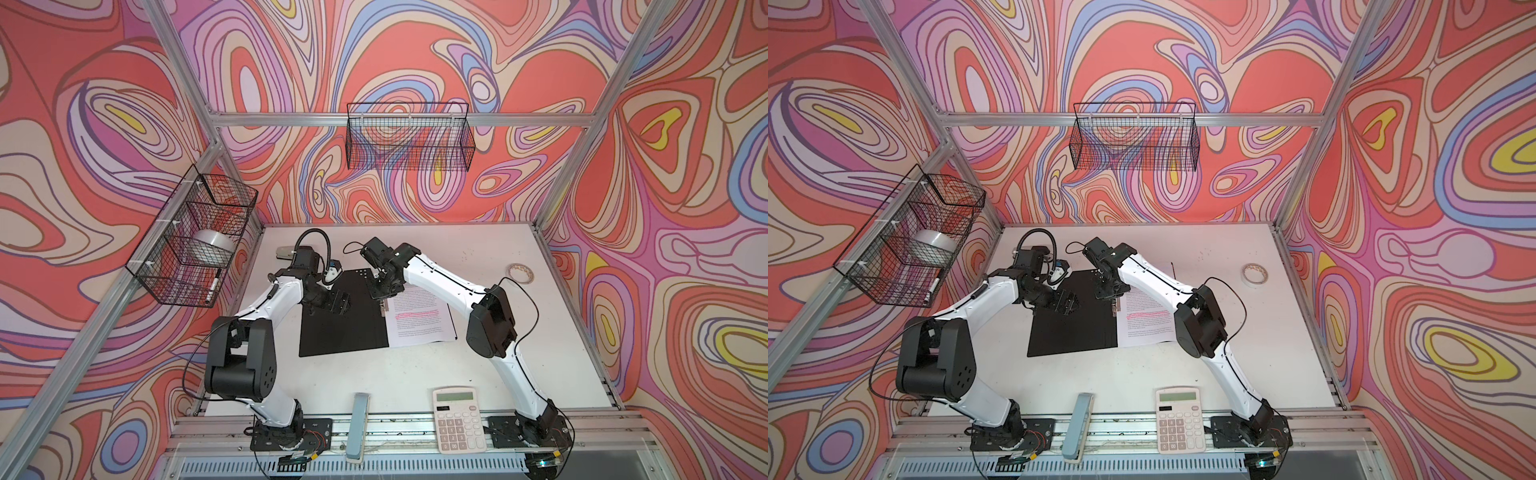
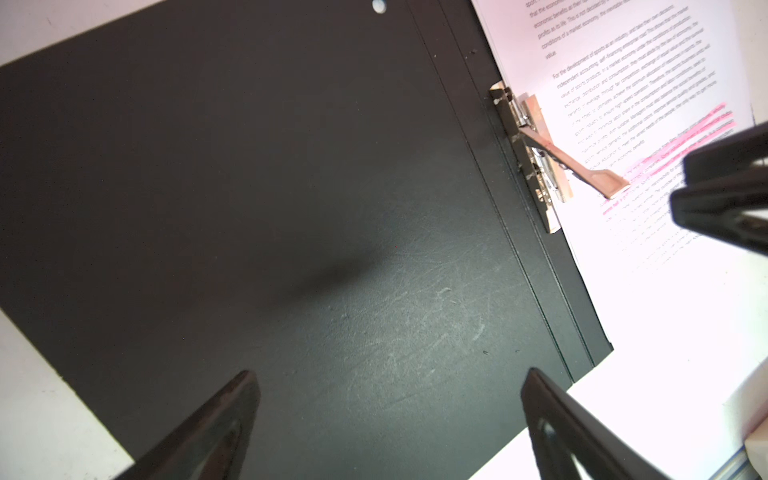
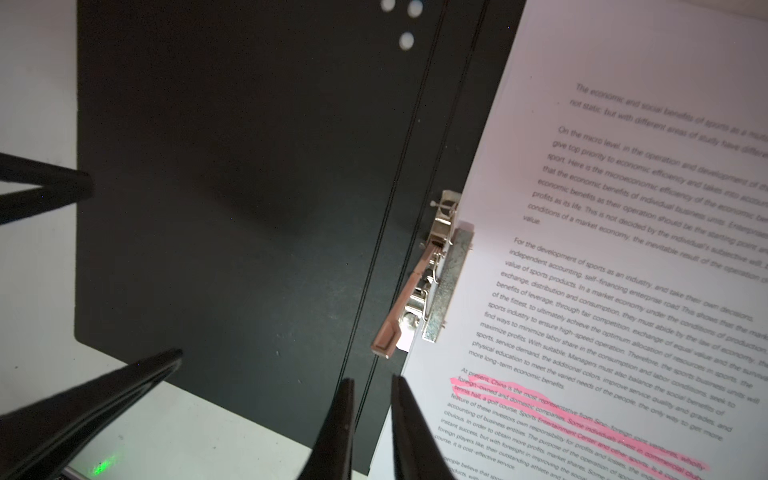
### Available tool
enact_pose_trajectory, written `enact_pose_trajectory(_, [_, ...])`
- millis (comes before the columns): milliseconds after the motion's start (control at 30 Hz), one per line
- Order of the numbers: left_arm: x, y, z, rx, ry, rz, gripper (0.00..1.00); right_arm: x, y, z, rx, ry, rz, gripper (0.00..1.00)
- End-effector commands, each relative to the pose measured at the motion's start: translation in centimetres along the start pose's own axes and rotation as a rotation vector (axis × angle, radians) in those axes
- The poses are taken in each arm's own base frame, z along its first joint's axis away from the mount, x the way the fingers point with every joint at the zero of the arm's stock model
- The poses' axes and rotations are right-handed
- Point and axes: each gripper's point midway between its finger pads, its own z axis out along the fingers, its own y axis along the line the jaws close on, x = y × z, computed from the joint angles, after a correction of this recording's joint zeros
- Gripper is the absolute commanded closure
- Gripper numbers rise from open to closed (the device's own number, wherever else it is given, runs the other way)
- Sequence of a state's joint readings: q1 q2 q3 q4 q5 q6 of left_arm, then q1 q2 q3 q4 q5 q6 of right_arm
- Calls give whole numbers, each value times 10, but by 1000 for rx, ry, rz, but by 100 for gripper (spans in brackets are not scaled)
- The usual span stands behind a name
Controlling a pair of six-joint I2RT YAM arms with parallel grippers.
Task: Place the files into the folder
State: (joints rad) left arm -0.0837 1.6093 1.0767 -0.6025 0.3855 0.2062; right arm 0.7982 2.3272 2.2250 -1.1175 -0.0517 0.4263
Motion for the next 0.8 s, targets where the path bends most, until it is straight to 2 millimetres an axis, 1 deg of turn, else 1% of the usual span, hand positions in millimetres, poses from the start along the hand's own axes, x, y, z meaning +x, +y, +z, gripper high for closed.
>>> enact_pose_trajectory(0, [6, -6, -7, 15, 9, 6, 1, -3, 2, 4, 12, -4, -19, 82])
enact_pose_trajectory(167, [5, -6, -7, 16, 9, 6, 1, 2, 0, 15, 20, 26, -25, 83])
enact_pose_trajectory(600, [6, -6, -4, 21, 16, 5, 1, 16, -15, 30, 89, 86, -37, 85])
enact_pose_trajectory(767, [6, -6, -4, 22, 17, 4, 1, 15, -14, 27, 89, 85, -37, 86])
